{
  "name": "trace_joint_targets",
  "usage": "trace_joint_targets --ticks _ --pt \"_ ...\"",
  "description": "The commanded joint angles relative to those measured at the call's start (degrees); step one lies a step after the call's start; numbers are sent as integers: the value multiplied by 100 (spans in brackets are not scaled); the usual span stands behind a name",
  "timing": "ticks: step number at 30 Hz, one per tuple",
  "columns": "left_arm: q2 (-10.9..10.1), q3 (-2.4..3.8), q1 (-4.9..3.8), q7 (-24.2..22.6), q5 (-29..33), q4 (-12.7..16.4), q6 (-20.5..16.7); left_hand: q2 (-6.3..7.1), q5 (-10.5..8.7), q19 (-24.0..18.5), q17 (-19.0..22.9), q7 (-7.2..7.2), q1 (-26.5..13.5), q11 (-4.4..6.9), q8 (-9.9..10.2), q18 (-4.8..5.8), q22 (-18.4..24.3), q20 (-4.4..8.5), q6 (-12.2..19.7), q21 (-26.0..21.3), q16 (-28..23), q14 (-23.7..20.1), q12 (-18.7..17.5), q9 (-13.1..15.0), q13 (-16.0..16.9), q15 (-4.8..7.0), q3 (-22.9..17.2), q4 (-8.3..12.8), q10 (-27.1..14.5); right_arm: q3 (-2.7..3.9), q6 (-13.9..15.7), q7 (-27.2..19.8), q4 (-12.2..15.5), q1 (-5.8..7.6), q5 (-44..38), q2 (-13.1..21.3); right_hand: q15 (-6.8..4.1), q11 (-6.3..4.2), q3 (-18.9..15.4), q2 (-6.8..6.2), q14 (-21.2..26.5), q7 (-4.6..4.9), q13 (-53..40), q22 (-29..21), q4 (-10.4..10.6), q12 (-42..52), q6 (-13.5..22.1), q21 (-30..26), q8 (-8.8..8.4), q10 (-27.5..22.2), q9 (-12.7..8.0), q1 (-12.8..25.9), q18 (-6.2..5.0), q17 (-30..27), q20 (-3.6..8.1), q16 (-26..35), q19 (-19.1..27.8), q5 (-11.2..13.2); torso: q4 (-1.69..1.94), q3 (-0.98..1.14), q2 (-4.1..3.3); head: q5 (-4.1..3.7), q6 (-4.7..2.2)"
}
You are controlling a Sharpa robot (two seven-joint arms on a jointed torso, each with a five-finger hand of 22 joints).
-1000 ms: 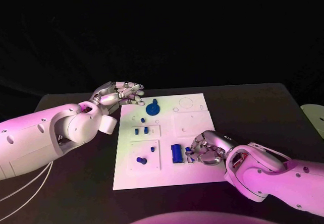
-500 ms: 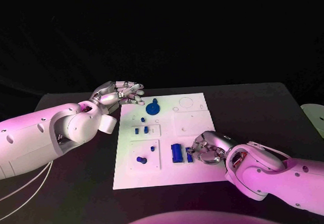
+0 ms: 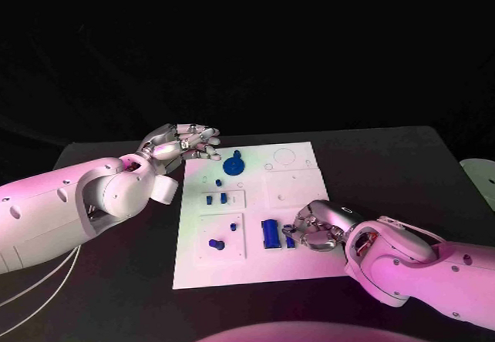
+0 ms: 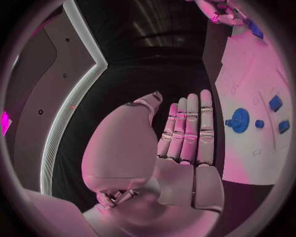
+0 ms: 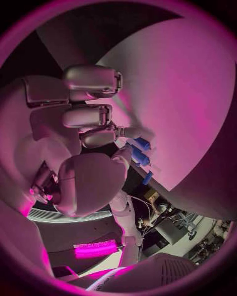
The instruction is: Assemble the parts on the task board
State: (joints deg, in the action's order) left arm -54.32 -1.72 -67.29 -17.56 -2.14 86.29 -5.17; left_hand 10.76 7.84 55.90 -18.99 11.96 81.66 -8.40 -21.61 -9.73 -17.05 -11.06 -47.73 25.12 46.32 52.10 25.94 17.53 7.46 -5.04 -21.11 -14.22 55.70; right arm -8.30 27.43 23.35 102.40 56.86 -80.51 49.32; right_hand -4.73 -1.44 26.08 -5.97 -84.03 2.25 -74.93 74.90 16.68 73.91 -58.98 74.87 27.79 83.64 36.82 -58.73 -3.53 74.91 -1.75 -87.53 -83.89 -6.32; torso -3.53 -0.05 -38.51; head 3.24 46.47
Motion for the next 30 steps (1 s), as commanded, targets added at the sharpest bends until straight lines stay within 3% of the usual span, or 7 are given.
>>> trace_joint_targets --ticks 1,6,10,14,17,22,30 --pt "5 3 -3 -17 9 11 95 -27 26 42 5 -3 14 14 -23 -66 5 11 50 -30 22 -35 21 7 9 -14 -11 10 -36 -9 -60 -54 26 -15 -98 21 -20 -9 -28 -1 -492 31 -450 1161 -2 7 -18 17 -15 55 13 46 89 984 35 -35 -221 17 -4 1 -3 -3 -3" --pt "5 3 -3 -21 7 -4 97 -27 26 42 5 -3 14 14 -23 -66 5 11 50 -30 22 -35 21 7 9 -14 -11 10 -36 -9 83 -158 62 -16 -91 123 -28 -19 24 -37 -490 19 -438 1156 -102 -20 3 -2 -18 45 21 -64 85 975 39 -31 -215 -23 -5 0 5 1 -5" --pt "5 3 -3 -31 7 -36 92 -27 26 42 5 -3 14 14 -23 -66 5 11 50 -30 22 -35 21 7 9 -14 -11 10 -36 -4 330 -517 113 16 240 285 -7 10 106 -218 -463 59 -298 1099 -323 -261 140 -240 -65 -73 27 -327 46 858 28 23 -144 -25 -4 0 11 0 -13" --pt "12 3 -2 -40 7 -75 86 -24 25 43 7 -3 14 14 -23 -65 7 10 52 -34 24 -37 23 8 9 -15 -9 6 -38 2 494 -1080 109 157 988 436 43 74 170 -355 -403 133 -66 1003 -534 -646 326 -641 -128 -279 33 -591 -19 609 -12 145 -20 -81 -9 -3 22 -10 -24" --pt "19 3 -2 -46 8 -102 84 -24 25 43 8 -3 14 14 -23 -65 7 10 52 -34 24 -37 23 8 9 -15 -8 6 -39 7 428 -1271 91 265 1171 512 49 77 198 -466 -400 138 -52 984 -817 -673 344 -728 -93 -316 71 -877 -34 587 -25 161 8 -41 -11 -9 26 -28 -47" --pt "36 2 -2 -52 8 -130 86 -24 25 43 8 -3 14 14 -23 -65 7 10 52 -34 24 -37 23 8 9 -15 -8 6 -39 10 142 -1214 35 367 1175 528 49 71 75 -537 -414 122 -149 1010 -835 -511 287 -627 -12 -242 119 -826 -15 639 -32 141 -24 163 2 -10 26 -35 -51" --pt "42 2 -2 -55 9 -139 84 -24 25 43 8 -3 14 14 -23 -65 7 10 52 -34 24 -37 23 8 9 -15 -8 6 -39 2 -192 -855 27 257 747 412 -2 5 -66 -528 -459 43 -412 1088 -801 -80 162 -312 129 -29 185 -783 36 826 5 54 -124 295 -9 -8 23 -33 -26"
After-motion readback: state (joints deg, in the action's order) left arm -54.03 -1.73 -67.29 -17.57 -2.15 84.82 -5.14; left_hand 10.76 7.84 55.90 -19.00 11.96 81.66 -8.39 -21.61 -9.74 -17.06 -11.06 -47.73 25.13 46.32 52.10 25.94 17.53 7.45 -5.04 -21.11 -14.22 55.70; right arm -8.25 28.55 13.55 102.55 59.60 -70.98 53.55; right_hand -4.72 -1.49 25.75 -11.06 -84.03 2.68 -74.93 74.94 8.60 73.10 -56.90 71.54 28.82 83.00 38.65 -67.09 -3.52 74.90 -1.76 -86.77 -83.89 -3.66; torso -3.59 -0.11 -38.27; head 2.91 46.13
